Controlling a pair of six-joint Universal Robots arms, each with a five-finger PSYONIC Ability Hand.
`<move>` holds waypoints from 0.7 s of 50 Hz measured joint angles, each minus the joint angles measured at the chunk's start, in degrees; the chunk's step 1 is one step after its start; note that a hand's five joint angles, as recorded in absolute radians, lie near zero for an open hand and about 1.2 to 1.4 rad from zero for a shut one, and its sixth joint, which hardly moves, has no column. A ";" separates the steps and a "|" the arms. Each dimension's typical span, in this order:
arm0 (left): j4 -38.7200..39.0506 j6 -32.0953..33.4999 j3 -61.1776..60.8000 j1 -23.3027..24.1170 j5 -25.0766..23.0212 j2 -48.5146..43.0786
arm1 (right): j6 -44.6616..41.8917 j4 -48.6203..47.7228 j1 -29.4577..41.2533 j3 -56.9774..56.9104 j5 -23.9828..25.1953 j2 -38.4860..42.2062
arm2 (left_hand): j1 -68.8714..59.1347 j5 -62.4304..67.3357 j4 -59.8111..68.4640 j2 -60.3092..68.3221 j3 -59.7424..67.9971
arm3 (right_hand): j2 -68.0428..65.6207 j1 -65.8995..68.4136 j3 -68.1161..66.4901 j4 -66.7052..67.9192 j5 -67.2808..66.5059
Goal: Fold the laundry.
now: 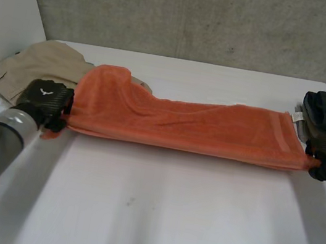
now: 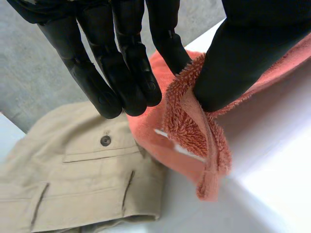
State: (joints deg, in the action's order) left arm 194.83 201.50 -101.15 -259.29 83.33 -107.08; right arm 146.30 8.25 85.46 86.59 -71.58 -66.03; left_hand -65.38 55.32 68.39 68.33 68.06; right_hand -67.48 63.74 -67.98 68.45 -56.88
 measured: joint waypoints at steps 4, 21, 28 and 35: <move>-5.20 1.13 -3.23 -2.15 -3.15 5.89 | -3.76 9.90 -0.76 -2.42 -0.10 -1.73 | 0.00 0.00 0.01 0.00 0.00 | 0.00 0.00 0.00 0.00 -0.80; -34.21 19.86 -8.40 -5.19 -7.22 11.23 | -27.41 42.97 -4.41 -6.12 -1.31 -2.02 | 0.00 0.00 0.03 0.00 0.00 | 0.00 0.00 0.00 0.01 -1.52; -34.24 23.44 -2.51 -1.54 -3.72 8.11 | -23.18 39.90 -3.92 -10.56 -1.96 1.04 | 0.00 0.00 0.04 0.00 0.02 | 0.00 0.00 0.00 0.02 -1.52; -24.40 20.16 9.90 2.77 0.25 -1.17 | -13.96 28.62 -0.39 -16.74 -2.48 6.74 | 0.00 0.00 0.21 0.07 0.07 | 0.00 0.00 0.00 0.03 -1.52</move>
State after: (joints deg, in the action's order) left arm 170.43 221.66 -91.25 -256.52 83.57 -108.25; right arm 132.34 36.87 85.08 69.85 -74.06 -59.29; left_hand -65.38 55.32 68.59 68.40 68.14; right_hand -67.48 63.74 -67.98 68.47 -58.40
